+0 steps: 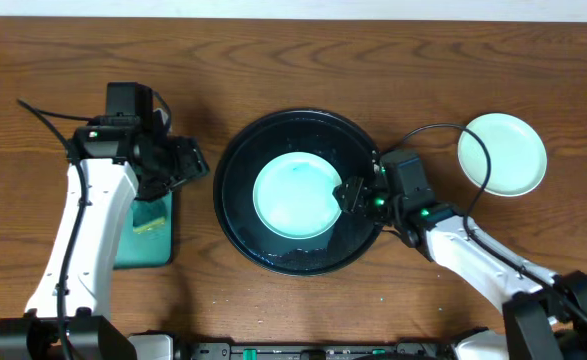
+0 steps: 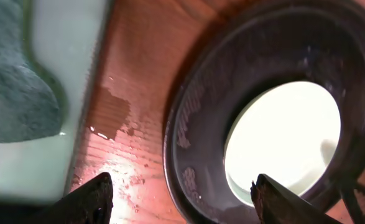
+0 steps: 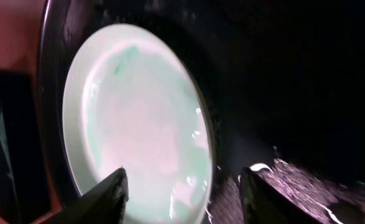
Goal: Clean dirty plates on tray and stack at the side
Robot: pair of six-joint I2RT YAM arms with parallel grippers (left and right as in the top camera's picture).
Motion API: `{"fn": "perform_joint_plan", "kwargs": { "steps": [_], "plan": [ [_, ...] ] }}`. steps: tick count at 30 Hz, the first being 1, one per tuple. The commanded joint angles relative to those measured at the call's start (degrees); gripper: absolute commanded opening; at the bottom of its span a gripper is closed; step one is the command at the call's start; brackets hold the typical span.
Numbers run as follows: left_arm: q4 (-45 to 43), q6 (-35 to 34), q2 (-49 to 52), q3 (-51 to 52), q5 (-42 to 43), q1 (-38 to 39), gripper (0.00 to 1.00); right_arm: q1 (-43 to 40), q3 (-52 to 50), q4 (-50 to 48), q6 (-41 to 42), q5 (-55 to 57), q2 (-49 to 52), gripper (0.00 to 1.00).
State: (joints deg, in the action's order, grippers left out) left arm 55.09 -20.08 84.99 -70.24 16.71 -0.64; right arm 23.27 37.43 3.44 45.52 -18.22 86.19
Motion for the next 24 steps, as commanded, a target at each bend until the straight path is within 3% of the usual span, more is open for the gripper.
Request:
{"fn": "perform_joint_plan", "kwargs": {
  "steps": [1,10,14,16,20,24],
  "plan": [
    [0.4,1.0,-0.1,-1.2,0.6,0.8,0.73,1.3,0.1,-2.1,6.3,2.3,3.5,0.53],
    [1.3,1.6,-0.1,-1.2,0.6,0.8,0.73,3.6,0.1,-8.5,13.2,3.6,11.8,0.52],
    [1.5,2.3,-0.1,-1.2,0.6,0.8,0.73,5.2,0.1,-10.5,15.8,3.6,13.5,0.47],
    [1.5,2.3,-0.1,-1.2,0.6,0.8,0.73,5.8,0.1,-10.4,16.0,3.7,13.9,0.41],
    [1.5,2.5,-0.1,-1.2,0.6,0.8,0.74,6.2,0.1,-8.6,16.0,3.6,13.9,0.01],
    [1.5,2.5,-0.1,-1.2,0.6,0.8,0.74,6.2,0.1,-7.1,14.9,2.5,13.9,0.02]
  ]
}}
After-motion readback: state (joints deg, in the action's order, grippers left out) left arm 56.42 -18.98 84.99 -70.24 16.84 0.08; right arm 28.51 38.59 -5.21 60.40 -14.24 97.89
